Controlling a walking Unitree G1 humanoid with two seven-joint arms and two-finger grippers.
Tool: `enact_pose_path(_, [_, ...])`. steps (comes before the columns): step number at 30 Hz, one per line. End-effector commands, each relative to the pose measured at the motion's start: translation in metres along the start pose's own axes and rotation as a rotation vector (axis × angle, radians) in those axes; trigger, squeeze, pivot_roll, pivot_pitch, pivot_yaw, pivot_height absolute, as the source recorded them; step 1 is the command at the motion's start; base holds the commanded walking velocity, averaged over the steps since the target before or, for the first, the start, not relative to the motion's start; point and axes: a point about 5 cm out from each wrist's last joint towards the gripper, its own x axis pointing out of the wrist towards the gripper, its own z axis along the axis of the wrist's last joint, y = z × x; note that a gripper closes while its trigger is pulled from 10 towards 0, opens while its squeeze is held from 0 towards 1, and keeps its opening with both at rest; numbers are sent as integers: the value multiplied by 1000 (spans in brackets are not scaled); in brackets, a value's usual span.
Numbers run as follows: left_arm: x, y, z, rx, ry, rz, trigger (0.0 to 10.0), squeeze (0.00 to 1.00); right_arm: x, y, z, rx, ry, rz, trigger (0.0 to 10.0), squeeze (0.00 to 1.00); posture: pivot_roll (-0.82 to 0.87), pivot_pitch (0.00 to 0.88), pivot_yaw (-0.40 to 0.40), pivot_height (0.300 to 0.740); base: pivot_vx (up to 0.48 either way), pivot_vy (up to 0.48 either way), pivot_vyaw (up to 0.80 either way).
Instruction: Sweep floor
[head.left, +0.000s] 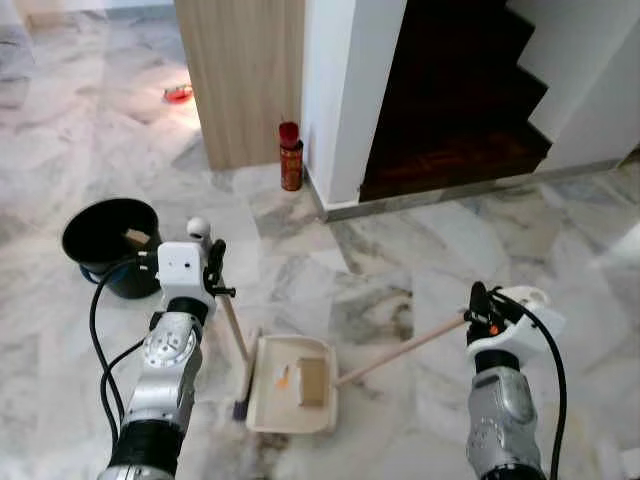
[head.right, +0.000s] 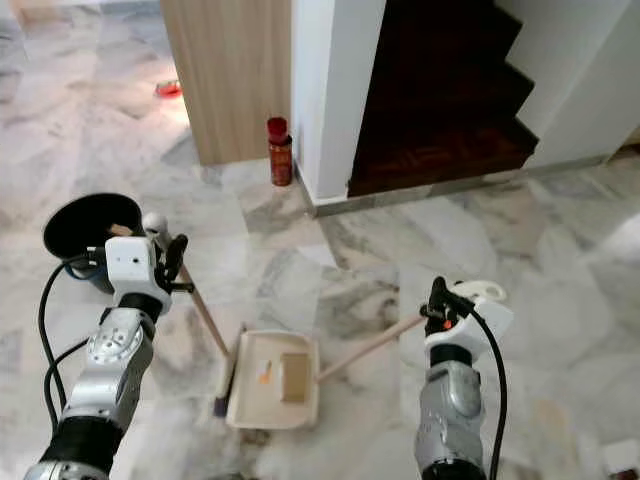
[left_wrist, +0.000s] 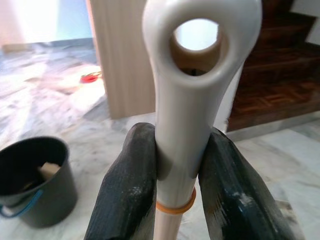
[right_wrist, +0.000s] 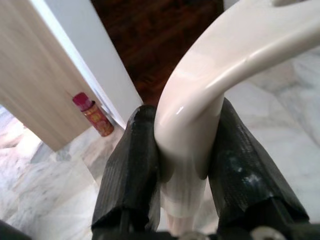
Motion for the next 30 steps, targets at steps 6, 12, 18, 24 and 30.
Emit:
enact_pose_path(6, [3,-1,12,-5,-52,-10,10000,0,4,3,11,10,-50,13,10000,0,143,108,-63,740,0,367,0])
enact_pose_path(12, [3,-1,12,-2,-52,-8,10000,0,4,3,11,14,-49,15,10000,0,146,106,-62,740,0,366,0])
enact_pose_path(18, [2,-1,12,-3,-53,-13,10000,0,4,3,10,12,-49,14,10000,0,144,92,-57,740,0,368,0])
enact_pose_path(24, [2,-2,12,-2,-52,-19,10000,0,3,3,10,14,-49,14,10000,0,145,82,-55,740,0,368,0])
enact_pose_path(30, [0,-2,11,-4,-50,-25,10000,0,2,1,9,12,-50,8,10000,0,150,66,-54,740,0,368,0])
